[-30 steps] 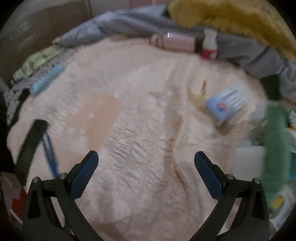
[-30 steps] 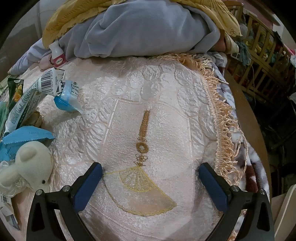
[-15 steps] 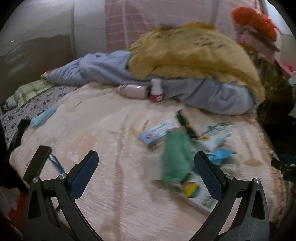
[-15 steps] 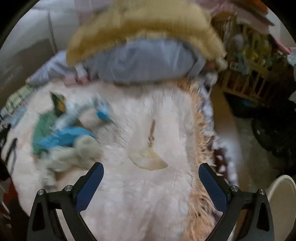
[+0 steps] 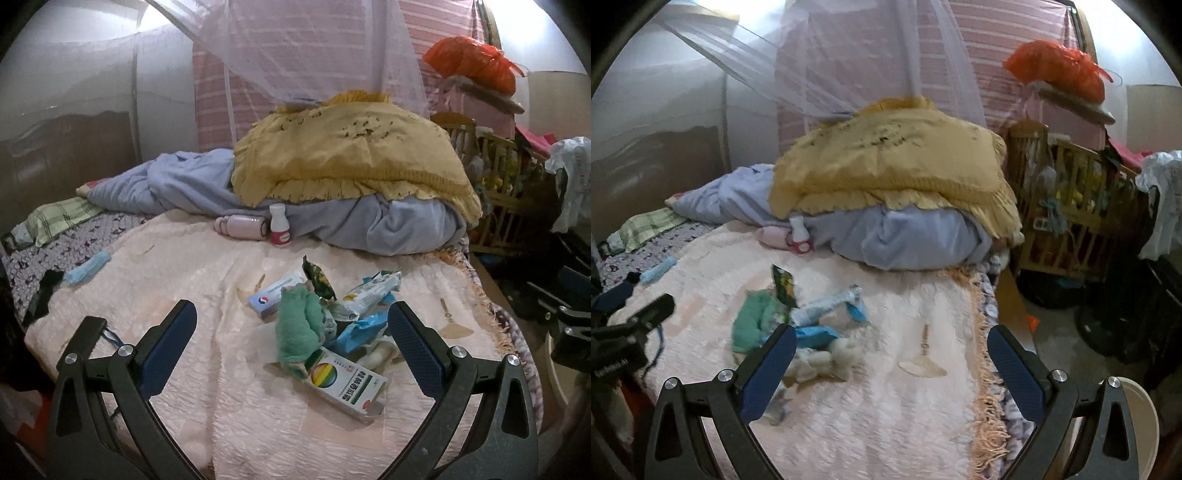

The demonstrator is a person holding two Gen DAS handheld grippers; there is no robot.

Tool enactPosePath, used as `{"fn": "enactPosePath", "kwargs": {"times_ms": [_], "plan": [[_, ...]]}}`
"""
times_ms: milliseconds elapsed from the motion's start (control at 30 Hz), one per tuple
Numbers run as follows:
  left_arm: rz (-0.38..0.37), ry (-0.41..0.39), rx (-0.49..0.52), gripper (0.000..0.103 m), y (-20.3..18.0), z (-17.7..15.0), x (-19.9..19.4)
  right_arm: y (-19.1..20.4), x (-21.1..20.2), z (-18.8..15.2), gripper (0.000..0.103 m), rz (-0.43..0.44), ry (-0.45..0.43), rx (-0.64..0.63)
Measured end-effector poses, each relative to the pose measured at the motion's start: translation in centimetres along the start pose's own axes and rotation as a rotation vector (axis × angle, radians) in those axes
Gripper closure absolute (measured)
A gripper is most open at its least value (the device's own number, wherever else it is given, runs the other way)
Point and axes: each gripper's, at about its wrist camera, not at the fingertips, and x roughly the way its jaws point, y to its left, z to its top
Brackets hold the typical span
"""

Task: Collect trash

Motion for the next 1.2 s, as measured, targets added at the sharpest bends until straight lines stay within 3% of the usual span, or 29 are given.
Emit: {"fn": "enactPosePath", "kwargs": {"times_ms": [233, 1200], "plan": [[0.011, -0.036, 0.012, 0.000, -0.4, 0.1, -1.3, 1.4, -1.0, 0.2, 0.001, -0.009, -0.035, -0.020], [0.019, -0.022, -0.037, 0.000, -0.1, -0.2, -0.5, 2.0, -0.7, -0.4, 0.001, -0.014, -0.039, -0.013]]}}
